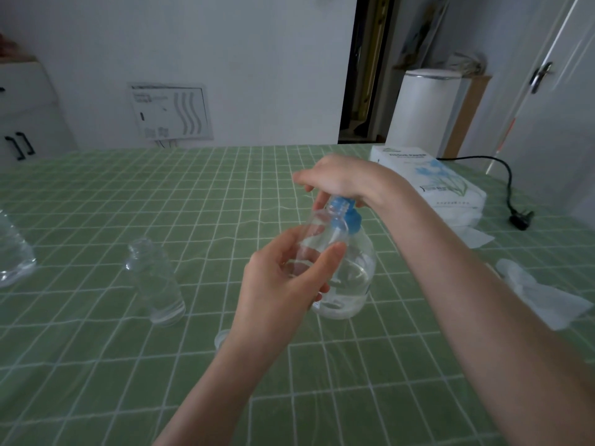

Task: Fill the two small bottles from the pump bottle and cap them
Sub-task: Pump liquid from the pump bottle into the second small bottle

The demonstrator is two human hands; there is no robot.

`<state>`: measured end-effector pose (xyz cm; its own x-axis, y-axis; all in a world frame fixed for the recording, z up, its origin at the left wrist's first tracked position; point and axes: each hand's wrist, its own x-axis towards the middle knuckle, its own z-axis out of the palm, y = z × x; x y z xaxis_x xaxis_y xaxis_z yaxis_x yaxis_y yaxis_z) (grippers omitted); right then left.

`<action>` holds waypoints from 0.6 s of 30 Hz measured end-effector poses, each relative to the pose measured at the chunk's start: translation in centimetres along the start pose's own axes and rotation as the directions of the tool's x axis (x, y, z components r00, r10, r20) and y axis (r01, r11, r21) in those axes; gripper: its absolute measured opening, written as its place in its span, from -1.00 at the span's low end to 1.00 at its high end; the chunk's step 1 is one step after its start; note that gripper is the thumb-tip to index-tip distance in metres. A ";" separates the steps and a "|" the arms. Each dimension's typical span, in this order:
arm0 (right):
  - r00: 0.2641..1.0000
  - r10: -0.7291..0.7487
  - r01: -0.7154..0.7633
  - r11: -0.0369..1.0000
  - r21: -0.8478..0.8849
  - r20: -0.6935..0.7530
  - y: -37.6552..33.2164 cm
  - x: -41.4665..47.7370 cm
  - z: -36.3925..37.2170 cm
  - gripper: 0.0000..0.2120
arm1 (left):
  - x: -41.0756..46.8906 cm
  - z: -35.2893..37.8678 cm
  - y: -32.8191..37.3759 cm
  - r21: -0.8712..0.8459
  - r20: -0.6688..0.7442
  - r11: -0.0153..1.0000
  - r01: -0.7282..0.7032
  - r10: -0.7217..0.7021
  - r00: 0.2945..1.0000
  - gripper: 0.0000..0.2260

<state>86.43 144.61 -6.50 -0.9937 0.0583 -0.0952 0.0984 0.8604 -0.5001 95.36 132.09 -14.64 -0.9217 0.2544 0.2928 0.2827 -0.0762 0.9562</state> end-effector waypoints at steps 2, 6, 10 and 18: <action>1.000 0.006 -0.006 1.000 0.005 0.004 0.0 0.0 0.1 -0.49 | -0.1 0.0 -0.1 -0.004 0.002 1.000 0.001 -0.001 1.000 -0.77; 1.000 0.012 -0.013 1.000 0.020 0.024 0.4 -0.1 0.4 -0.57 | -0.2 0.0 -0.3 0.013 -0.001 1.000 0.013 -0.013 1.000 -0.71; 0.999 0.012 -0.013 0.999 0.033 0.039 0.6 -0.3 0.7 -0.61 | -0.3 0.0 -0.6 0.021 -0.012 1.000 0.023 -0.023 1.000 -0.70; 1.000 0.000 0.000 1.000 -0.004 0.014 0.0 -0.2 -0.1 -0.51 | 0.0 0.0 -0.2 0.022 -0.004 1.000 0.014 -0.013 1.000 -0.81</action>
<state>86.67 144.63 -6.43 -0.9929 0.0510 -0.1070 0.0979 0.8625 -0.4964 95.33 132.10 -14.81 -0.9266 0.2513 0.2799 0.2760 -0.0513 0.9598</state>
